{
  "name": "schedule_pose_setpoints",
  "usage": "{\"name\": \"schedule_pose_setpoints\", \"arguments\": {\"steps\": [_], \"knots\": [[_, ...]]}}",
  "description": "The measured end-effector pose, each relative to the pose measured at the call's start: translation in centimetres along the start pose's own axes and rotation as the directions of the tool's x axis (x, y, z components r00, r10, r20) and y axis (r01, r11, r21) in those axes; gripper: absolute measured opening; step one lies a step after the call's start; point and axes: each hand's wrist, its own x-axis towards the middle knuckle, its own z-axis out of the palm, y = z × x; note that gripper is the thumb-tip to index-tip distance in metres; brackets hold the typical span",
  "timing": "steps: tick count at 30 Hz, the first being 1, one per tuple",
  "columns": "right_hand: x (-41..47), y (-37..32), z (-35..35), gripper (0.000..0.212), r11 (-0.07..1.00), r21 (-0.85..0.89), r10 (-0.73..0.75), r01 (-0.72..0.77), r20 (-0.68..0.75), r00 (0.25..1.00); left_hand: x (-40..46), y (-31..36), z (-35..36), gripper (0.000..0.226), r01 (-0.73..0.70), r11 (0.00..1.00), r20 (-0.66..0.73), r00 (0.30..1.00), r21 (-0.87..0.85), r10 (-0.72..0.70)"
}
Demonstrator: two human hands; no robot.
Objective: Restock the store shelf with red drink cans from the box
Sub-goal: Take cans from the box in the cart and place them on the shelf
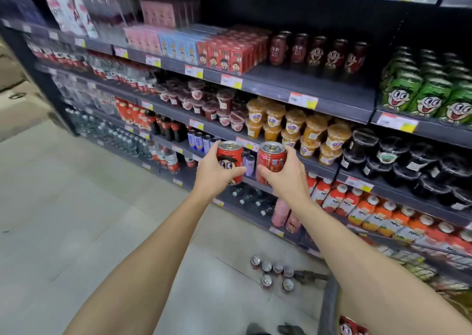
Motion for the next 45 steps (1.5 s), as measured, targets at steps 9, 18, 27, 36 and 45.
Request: {"name": "schedule_pose_setpoints", "arguments": {"steps": [9,18,27,36,45], "knots": [[8.1,-2.1,-0.5,0.068,1.0,0.01,-0.023,0.025,-0.183,0.983,9.9,3.0,1.2,0.104,-0.125,0.992,0.086,0.989,0.011,0.123],[19.5,-2.9,-0.8,0.07,1.0,0.028,0.015,-0.006,-0.339,0.941,22.9,7.6,2.9,0.085,-0.236,0.971,0.163,0.958,-0.019,0.236],[28.5,-2.9,-2.1,0.075,0.999,-0.018,0.031,-0.042,-0.384,0.923,32.3,11.3,6.1,0.08,-0.32,0.945,0.204,0.923,-0.064,0.327],[34.2,-1.9,-1.8,0.069,0.994,-0.003,0.1,-0.112,-0.426,0.899,38.6,12.0,9.5,0.084,-0.306,0.947,0.264,0.909,-0.101,0.322],[36.7,0.1,-0.1,0.076,0.988,-0.004,0.133,-0.156,-0.503,0.854,42.1,10.3,13.1,0.079,-0.332,0.932,0.301,0.883,-0.146,0.361]]}}
